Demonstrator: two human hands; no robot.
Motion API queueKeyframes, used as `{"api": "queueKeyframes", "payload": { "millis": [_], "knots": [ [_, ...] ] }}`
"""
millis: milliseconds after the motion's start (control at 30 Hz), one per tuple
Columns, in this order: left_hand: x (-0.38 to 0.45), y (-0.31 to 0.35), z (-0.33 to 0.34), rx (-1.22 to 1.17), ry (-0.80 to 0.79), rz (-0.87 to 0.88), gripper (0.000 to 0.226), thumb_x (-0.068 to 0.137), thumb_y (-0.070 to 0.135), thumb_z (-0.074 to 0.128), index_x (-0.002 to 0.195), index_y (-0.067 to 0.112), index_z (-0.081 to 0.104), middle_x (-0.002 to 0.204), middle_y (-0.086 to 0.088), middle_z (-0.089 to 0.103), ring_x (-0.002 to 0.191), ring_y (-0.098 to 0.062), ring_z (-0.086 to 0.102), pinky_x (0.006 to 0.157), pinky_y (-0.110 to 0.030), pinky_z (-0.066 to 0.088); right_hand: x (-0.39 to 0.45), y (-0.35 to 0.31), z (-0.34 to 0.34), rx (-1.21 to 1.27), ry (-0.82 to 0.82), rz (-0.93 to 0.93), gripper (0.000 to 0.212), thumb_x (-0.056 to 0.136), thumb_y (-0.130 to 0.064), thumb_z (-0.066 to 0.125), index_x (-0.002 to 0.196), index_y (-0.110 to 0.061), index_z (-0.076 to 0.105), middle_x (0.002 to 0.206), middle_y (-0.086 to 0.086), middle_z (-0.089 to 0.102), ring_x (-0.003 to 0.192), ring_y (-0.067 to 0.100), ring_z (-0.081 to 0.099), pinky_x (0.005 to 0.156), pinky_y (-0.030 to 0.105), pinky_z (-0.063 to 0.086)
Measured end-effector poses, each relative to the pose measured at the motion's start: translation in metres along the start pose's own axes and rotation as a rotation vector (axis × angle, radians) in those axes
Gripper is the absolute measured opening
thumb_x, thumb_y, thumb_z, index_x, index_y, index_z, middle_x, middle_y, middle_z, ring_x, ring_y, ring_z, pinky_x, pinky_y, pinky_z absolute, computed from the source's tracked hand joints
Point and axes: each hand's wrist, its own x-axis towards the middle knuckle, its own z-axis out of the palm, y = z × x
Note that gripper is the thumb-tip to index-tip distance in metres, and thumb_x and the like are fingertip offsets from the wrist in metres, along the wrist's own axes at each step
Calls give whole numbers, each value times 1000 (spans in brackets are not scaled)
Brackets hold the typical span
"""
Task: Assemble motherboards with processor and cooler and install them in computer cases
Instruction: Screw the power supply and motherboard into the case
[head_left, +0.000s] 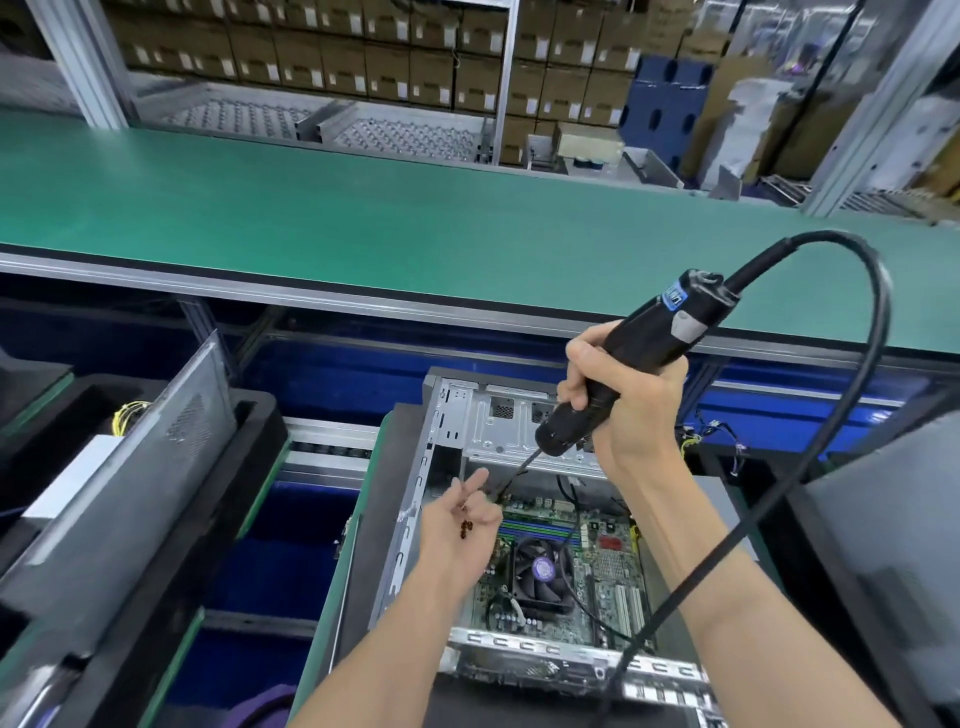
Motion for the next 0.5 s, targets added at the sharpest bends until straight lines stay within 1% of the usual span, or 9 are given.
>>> {"api": "queueKeyframes", "payload": {
  "millis": [33,67,100,133,167,233,333,400,500],
  "knots": [
    [0,0,0,-2,-13,6,39,106,21,44,123,-10,60,65,-3,38,57,-13,36,55,-25,40,0,-2,1,24,3,6,15,77,0,70,66,-10,67,53,10,54,41,22,41,54,34,42],
    [0,0,1,7,-36,13,39,105,21,47,123,-10,63,72,-8,50,63,-16,49,60,-29,49,-1,-3,1,41,4,13,15,77,0,70,66,-10,67,53,11,53,41,22,40,53,34,42],
    [0,-1,2,21,-65,17,39,103,20,48,121,-10,66,85,-14,62,75,-22,63,69,-35,56,-1,-3,2,50,3,18,15,77,0,70,66,-10,67,54,11,53,41,22,40,53,34,42],
    [-1,-1,3,37,-96,16,39,102,18,47,119,-10,67,102,-19,68,91,-29,71,80,-41,58,-2,-3,2,51,0,21,15,77,0,70,66,-11,67,54,12,53,41,22,40,53,34,42],
    [-2,-1,3,48,-131,7,39,101,16,45,121,-10,66,117,-23,68,105,-34,71,92,-44,55,-3,-2,3,45,-5,22,16,77,0,70,66,-11,67,54,12,53,42,22,40,53,34,42],
    [-3,0,4,41,-199,-20,45,93,5,37,130,-12,57,132,-28,61,121,-40,62,107,-47,45,-4,0,3,22,-20,15,15,77,0,70,66,-10,68,54,12,54,42,22,41,53,34,41],
    [-3,1,5,21,-219,-35,65,75,-15,23,136,-14,47,137,-30,56,129,-43,54,109,-49,43,-7,6,3,7,-19,23,15,76,0,70,65,-11,68,54,12,53,42,23,40,53,35,40],
    [-1,1,5,21,-221,-31,72,71,-18,17,137,-15,44,137,-32,54,132,-45,50,111,-51,40,-7,9,2,14,-11,34,15,76,0,71,65,-11,68,54,13,53,42,22,40,53,35,40],
    [2,1,5,26,-225,-34,74,69,-18,13,137,-17,42,137,-35,53,134,-48,46,115,-54,35,-7,11,2,22,-9,43,13,76,0,71,66,-9,67,54,14,52,42,22,40,52,34,40]
  ]
}}
